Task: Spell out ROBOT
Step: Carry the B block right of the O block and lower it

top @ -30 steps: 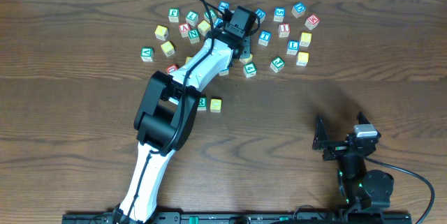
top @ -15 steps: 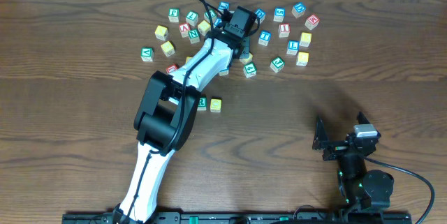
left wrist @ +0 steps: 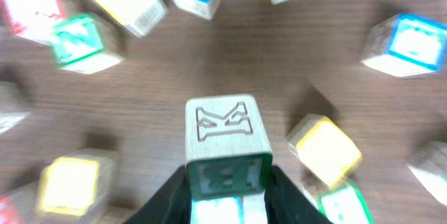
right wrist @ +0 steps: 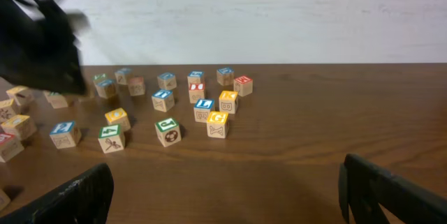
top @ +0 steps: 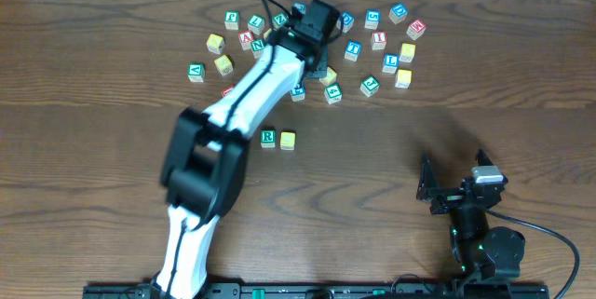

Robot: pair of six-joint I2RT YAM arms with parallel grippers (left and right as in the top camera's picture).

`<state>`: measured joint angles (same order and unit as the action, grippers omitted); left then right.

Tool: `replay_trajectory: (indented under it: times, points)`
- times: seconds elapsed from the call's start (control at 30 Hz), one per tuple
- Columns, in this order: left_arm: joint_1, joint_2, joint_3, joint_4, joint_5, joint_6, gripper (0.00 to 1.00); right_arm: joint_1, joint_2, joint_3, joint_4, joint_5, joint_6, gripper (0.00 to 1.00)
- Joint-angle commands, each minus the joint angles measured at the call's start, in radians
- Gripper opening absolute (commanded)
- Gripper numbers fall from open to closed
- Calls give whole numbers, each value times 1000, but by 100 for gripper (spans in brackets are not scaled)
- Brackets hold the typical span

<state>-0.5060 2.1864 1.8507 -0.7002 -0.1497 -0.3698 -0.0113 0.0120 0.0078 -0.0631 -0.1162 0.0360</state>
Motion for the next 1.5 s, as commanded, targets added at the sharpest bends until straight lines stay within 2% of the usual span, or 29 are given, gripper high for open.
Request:
replay_trajectory:
  times: [0.0, 0.2, 0.33, 0.5, 0.8, 1.0, 1.3, 1.33, 1.47]
  points:
    - [1, -182, 19, -118, 75, -2, 29, 4, -5, -2, -4, 1, -15, 99]
    - [-32, -253, 19, -409, 205, -3, 29, 4, -5, -2, -4, 1, -15, 99]
    - [-85, -244, -34, -478, 218, -1, 25, 4, -5, -2, -4, 1, -15, 99]
    - [-143, -243, -163, -416, 217, 16, 25, 4, -5, -2, -4, 1, -15, 99]
    - [-174, -243, -356, -211, 218, 296, 26, 4, -5, -2, -4, 1, -15, 99]
    - [-174, -243, -396, -151, 217, 409, 27, 4, -5, -2, -4, 1, -15, 99]
    - [-174, -242, -443, -103, 217, 502, 28, 4, -5, -2, -4, 1, -15, 99]
    - [-174, -241, -444, -100, 217, 505, 32, 4, -5, -2, -4, 1, -15, 99]
    - [-174, -229, -456, -63, 217, 509, 37, 4, -5, -2, -4, 1, -15, 99]
